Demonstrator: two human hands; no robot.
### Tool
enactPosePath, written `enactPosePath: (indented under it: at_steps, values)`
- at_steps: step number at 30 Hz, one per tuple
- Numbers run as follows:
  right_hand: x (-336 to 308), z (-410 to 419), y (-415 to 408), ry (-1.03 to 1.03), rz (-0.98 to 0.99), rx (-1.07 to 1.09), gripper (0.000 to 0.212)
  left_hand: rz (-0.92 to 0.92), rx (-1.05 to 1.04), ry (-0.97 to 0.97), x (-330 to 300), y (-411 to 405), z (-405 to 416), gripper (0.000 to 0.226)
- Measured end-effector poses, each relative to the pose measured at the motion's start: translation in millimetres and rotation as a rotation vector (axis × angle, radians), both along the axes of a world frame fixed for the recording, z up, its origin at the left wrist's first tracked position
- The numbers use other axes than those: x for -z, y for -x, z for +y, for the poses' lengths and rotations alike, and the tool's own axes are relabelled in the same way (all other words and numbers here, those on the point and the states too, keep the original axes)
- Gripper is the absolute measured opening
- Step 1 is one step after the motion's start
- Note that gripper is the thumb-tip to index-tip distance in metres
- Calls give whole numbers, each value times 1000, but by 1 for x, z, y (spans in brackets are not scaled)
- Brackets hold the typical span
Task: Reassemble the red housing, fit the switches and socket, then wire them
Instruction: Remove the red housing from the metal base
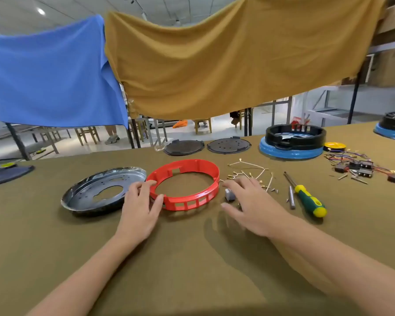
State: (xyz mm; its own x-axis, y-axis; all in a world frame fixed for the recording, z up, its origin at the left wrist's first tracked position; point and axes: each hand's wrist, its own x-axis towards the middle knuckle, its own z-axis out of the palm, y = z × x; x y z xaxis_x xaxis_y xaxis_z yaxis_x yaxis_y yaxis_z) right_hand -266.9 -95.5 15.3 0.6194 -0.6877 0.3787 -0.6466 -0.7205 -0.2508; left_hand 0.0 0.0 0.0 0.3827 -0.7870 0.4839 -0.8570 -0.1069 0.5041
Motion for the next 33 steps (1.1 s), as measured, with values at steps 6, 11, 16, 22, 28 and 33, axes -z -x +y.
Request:
enactPosePath:
  at_steps: [6, 11, 16, 22, 28, 33]
  values:
    - [-6, -48, -41, -56, 17, -52, 67, -22, 70, -128, 23, -13, -14, 41]
    - [3, -46, -57, -39, 221, -71, 73, -21, 85, -131, 25, -13, -10, 26]
    - [5, -41, -57, 5, 272, -59, 57, -1, 86, -95, 21, -10, -7, 19]
    - [-7, -59, -59, 59, 232, -52, 40, -23, 125, -60, 9, -19, -23, 18]
    - [9, -75, -58, 83, 132, -23, 35, -74, 155, -61, 19, -23, -51, 14]
    - [13, -68, -54, 118, 120, 2, 36, -88, 175, -71, 19, -23, -49, 10]
